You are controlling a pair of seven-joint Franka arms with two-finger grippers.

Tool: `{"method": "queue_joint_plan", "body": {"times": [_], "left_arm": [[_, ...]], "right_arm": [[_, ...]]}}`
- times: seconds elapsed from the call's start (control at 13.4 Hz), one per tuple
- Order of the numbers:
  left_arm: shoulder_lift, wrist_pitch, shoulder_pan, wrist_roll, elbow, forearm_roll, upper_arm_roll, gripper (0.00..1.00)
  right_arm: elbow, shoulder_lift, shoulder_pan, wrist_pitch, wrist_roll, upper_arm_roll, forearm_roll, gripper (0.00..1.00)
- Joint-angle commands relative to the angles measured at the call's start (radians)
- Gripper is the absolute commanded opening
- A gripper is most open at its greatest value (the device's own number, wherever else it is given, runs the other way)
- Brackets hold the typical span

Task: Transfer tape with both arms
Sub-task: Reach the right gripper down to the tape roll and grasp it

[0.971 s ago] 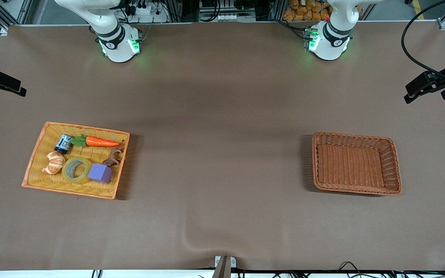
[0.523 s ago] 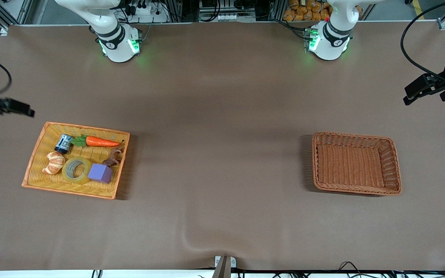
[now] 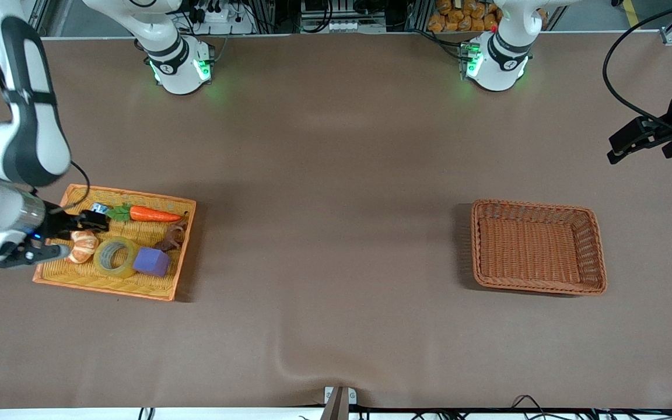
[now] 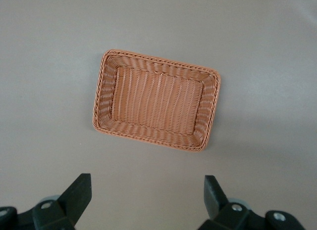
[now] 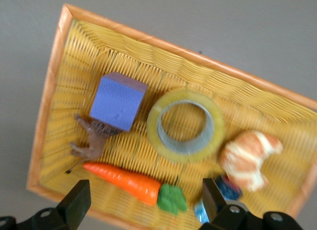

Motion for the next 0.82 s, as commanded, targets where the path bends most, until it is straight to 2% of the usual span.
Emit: {"method": "queue_joint_plan", "body": {"times": [0.0, 0.15, 0.3, 0.52, 0.6, 0.75], "left_arm": [[-0.008, 0.014, 0.003, 0.018, -0.015, 0.010, -0.003, 1.00], [-0.013, 0.014, 0.003, 0.005, -0.031, 0.010, -0.006, 1.00], [-0.018, 0.014, 0.003, 0.005, -0.037, 0.010, -0.006, 1.00], [-0.022, 0.014, 0.003, 0.005, -0.040, 0.010, -0.006, 1.00], [-0.025, 0.009, 0.004, 0.005, -0.040, 0.010, -0.006, 1.00], [-0.024, 0.011, 0.004, 0.010, -0.038, 0.013, -0.007, 1.00]], "right_arm": [[0.018, 0.099, 0.011, 0.065, -0.171, 0.005, 0.024, 1.00], [0.016, 0.157, 0.005, 0.132, -0.288, 0.003, 0.026, 1.00], [0.016, 0.188, 0.002, 0.143, -0.378, 0.003, 0.024, 1.00], [0.016, 0.230, 0.000, 0.157, -0.402, 0.003, 0.024, 1.00], [0.018, 0.236, -0.004, 0.158, -0.402, 0.003, 0.026, 0.96], [0.018, 0.237, -0.009, 0.155, -0.400, 0.003, 0.026, 0.51]]}}
